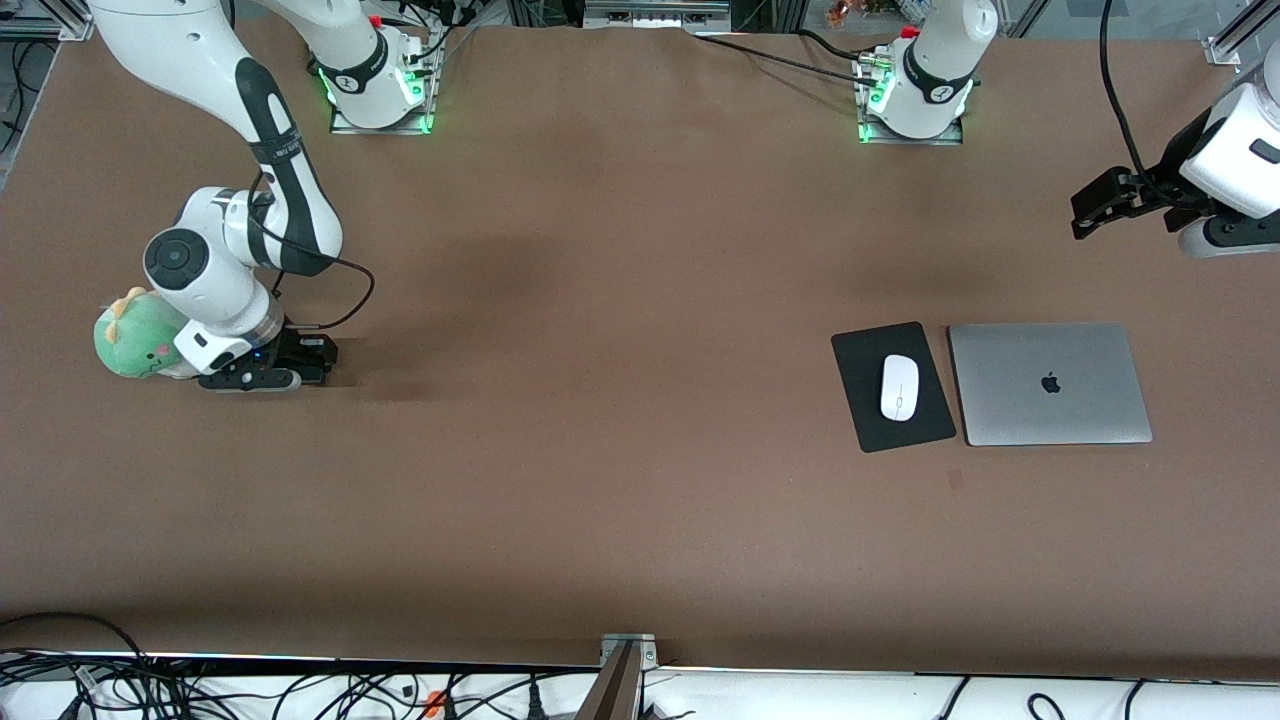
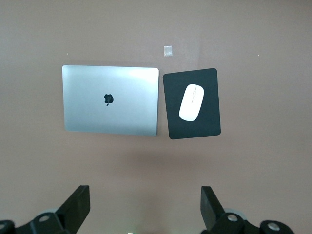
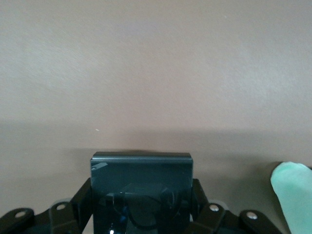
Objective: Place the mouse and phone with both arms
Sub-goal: 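Lower the black phone beside the green plush and open the right gripper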
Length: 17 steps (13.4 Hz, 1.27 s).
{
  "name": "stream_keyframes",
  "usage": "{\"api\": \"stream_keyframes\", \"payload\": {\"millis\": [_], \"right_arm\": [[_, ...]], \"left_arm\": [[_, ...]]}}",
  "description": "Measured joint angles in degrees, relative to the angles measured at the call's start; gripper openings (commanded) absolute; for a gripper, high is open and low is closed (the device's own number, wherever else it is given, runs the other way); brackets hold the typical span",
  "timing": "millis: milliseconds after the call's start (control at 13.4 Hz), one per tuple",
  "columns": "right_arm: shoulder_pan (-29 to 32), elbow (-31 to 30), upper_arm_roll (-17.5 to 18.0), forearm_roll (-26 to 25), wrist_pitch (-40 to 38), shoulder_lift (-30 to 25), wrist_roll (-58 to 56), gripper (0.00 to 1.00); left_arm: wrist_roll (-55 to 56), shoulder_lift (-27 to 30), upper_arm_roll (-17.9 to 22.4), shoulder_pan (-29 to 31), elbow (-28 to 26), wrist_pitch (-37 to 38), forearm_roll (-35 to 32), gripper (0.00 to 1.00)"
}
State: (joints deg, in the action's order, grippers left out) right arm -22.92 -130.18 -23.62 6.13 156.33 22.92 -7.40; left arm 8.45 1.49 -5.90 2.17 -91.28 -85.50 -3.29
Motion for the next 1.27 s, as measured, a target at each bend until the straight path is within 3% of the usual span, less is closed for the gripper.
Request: {"api": "stream_keyframes", "payload": {"millis": [373, 523, 598, 672, 1270], "right_arm": [[0.6, -2.8, 0.0, 0.0, 6.6, 1.0, -0.2, 0.46], [0.8, -2.8, 0.0, 0.2, 8.2, 1.9, -0.2, 0.64], [0.9, -2.8, 0.1, 0.4, 8.6, 2.4, -0.2, 0.86], [0.9, -2.8, 0.2, 0.4, 8.9, 2.7, -0.2, 1.00], [0.9, -0.6, 1.1, 0.5, 6.6, 2.4, -0.7, 1.00]], "left_arm": [[-0.1, 0.0, 0.8, 0.7, -0.1, -0.9, 0.0, 1.00], [-0.1, 0.0, 0.9, 0.9, -0.1, -0.9, 0.1, 1.00], [-0.1, -0.1, 0.9, 0.9, -0.1, -0.9, 0.6, 1.00], [-0.1, -0.1, 1.0, 1.0, -0.1, -0.9, 1.2, 1.00], [-0.2, -0.4, 1.1, 2.4, -0.1, -0.9, 3.4, 1.00]]}}
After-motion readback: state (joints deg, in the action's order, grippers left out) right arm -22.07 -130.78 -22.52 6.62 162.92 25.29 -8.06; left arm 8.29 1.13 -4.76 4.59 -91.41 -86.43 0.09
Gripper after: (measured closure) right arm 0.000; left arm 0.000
